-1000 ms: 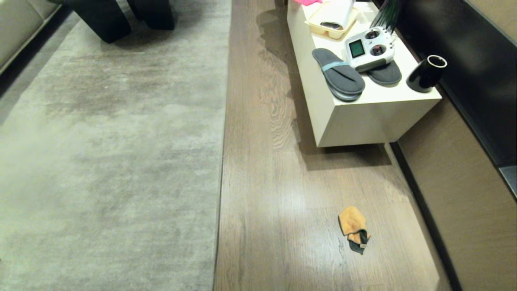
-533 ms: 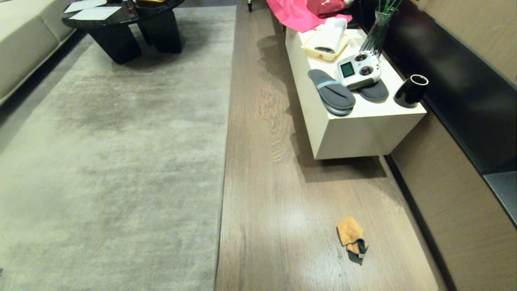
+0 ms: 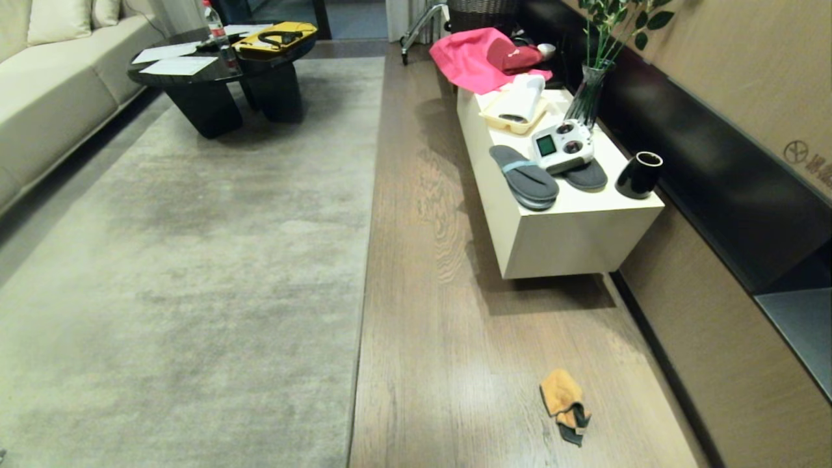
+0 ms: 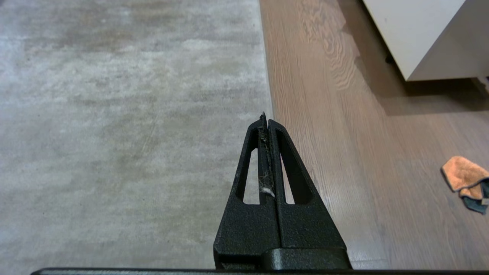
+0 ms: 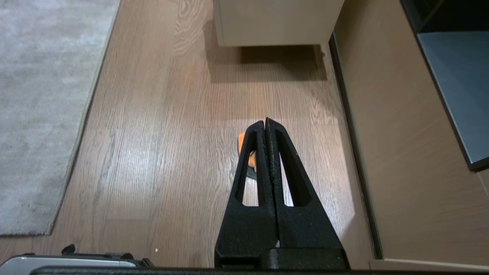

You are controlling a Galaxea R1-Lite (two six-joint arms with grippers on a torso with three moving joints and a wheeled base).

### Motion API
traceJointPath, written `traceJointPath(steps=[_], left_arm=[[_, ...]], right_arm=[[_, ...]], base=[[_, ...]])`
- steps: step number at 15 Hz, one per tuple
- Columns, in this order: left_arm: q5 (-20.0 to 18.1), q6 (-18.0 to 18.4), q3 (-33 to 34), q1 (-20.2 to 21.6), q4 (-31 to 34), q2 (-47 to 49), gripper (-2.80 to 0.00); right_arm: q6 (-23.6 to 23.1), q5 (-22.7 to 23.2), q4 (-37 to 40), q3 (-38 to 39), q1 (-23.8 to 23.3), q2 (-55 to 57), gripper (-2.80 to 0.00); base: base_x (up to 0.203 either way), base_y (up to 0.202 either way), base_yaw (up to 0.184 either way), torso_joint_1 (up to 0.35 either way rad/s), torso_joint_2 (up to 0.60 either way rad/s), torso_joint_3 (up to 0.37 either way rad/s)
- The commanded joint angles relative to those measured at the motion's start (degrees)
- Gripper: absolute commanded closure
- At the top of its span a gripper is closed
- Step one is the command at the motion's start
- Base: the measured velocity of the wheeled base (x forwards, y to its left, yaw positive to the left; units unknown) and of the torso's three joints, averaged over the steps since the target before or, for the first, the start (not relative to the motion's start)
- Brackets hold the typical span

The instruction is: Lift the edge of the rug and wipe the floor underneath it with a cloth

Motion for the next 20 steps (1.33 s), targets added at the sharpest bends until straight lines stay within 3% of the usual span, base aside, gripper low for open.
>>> traceJointPath(steps=[1,14,20], left_arm=[[0.00,-0.04,0.00,0.00,0.00,0.09,0.00],[0.00,-0.48,0.00,0.00,-0.06,0.09,0.00],[0.00,-0.54,0.00,0.00,-0.09,0.09,0.00]], right_arm=[[-0.03,0.03,0.06,0.01,0.02,0.09,0.00],[-0.03,0.03,0.06,0.01,0.02,0.09,0.00],[-0.03,0.03,0.06,0.01,0.02,0.07,0.00]], base=[[0.000,0.000,0.000,0.003,0.00,0.206],[0.000,0.000,0.000,0.002,0.00,0.199],[0.000,0.000,0.000,0.001,0.00,0.031]])
